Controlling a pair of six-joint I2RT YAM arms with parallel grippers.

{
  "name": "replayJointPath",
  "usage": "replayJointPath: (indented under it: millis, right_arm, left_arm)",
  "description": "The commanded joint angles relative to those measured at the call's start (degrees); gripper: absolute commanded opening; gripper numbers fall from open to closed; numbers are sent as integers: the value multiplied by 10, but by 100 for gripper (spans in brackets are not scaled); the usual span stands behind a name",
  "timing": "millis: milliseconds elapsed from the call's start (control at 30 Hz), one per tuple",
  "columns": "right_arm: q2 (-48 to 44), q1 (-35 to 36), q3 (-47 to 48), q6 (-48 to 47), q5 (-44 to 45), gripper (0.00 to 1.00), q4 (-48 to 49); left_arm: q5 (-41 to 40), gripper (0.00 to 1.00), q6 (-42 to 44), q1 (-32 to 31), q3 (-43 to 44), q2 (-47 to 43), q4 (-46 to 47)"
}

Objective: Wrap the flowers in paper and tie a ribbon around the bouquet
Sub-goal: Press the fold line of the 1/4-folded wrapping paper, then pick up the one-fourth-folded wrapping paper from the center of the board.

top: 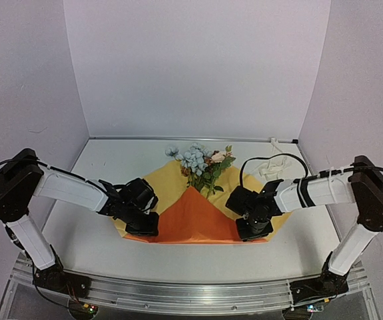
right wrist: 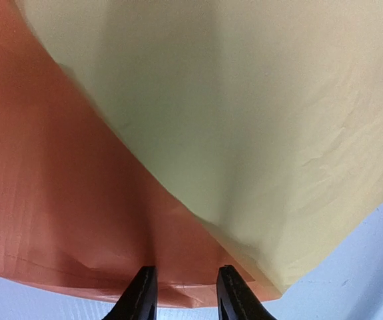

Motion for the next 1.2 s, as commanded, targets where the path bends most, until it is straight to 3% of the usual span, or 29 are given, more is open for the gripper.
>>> replayJointPath:
  millis: [0,300,700,1167]
  right_arm:
    - [-56,-1,7,4,29,37,-10]
    - [-156,-20,-26,45,22,52,-40]
    - [-279,-40,-154,123,34,60,-35]
    - [-328,-51,-217,133,24,69,11]
  left_arm:
    - [12,4,53,3,45,-15,-2]
    - [35,7,168,-28,134,-2,-16]
    - [85,3,294,-138,320,150,-60]
    - [88,1,339,-163,416,269,-59]
